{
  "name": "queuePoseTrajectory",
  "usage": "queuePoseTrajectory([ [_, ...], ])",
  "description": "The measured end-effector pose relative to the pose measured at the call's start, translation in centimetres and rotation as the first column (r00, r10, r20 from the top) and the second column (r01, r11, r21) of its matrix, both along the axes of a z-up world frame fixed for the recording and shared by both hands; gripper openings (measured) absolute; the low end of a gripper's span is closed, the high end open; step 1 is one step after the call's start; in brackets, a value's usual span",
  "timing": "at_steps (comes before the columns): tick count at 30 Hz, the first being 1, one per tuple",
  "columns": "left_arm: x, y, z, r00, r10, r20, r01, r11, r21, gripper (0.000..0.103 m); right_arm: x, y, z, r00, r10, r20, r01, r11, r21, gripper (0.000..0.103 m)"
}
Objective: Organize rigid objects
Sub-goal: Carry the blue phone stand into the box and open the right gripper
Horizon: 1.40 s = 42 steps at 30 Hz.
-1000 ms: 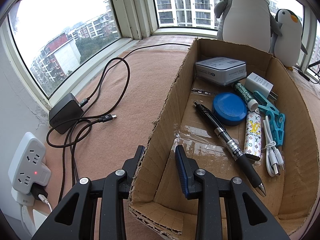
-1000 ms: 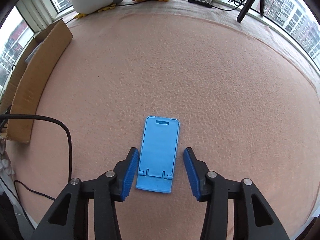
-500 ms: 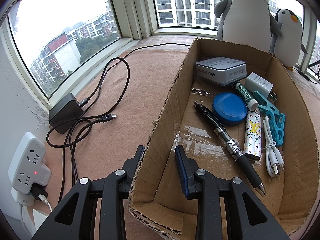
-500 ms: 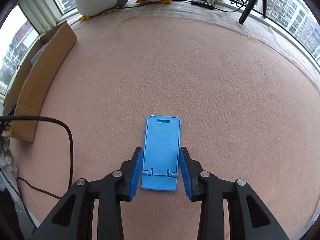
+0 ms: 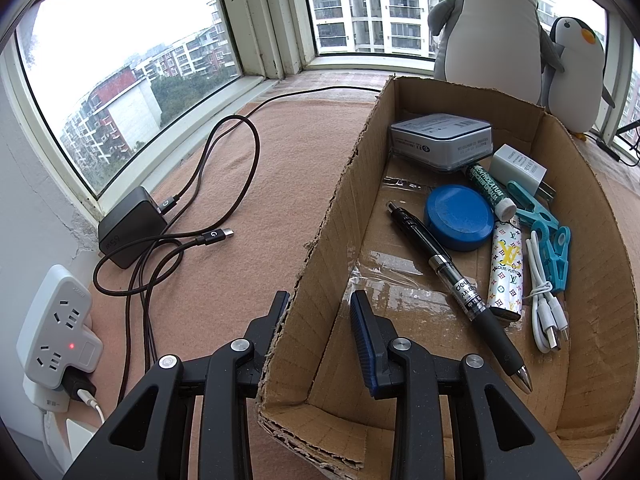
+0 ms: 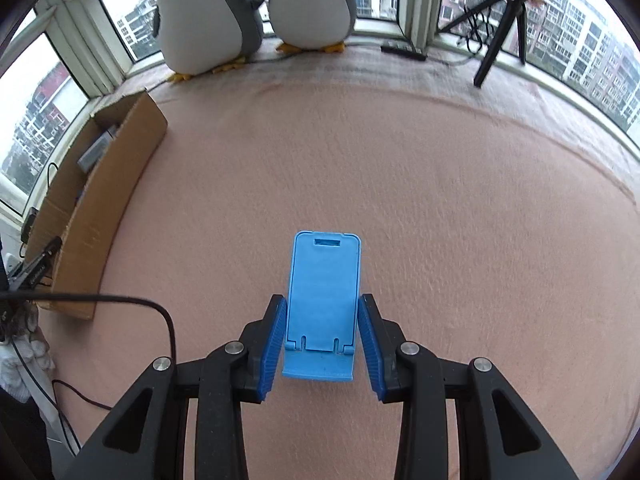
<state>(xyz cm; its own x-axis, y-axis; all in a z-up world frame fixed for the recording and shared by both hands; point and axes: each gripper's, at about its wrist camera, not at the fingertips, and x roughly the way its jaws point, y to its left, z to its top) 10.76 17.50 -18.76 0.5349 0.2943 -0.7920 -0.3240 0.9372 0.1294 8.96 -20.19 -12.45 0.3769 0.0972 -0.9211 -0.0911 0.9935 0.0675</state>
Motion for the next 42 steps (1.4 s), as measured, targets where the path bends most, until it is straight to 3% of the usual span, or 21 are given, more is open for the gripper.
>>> queuePoseTrajectory([
  [11, 0.0, 0.0, 0.0, 1.000, 0.000, 0.000, 0.000, 1.000, 0.000, 0.033, 2.8, 5.3, 4.8, 0.982, 0.124, 0.139, -0.124, 0.992, -0.013, 0.033],
  [20, 0.0, 0.0, 0.0, 1.000, 0.000, 0.000, 0.000, 1.000, 0.000, 0.033, 4.3, 11.0, 6.9, 0.949, 0.247, 0.197, -0.264, 0.963, 0.062, 0.033],
  [33, -0.1, 0.0, 0.0, 1.000, 0.001, 0.002, -0.001, 1.000, 0.000, 0.033, 5.5, 18.5, 6.7, 0.902, 0.383, 0.198, -0.415, 0.896, 0.158, 0.033],
  [42, 0.0, 0.0, 0.0, 1.000, 0.003, 0.003, -0.003, 1.000, -0.001, 0.033, 6.2, 22.9, 5.4, 0.871, 0.455, 0.186, -0.482, 0.864, 0.145, 0.033],
])
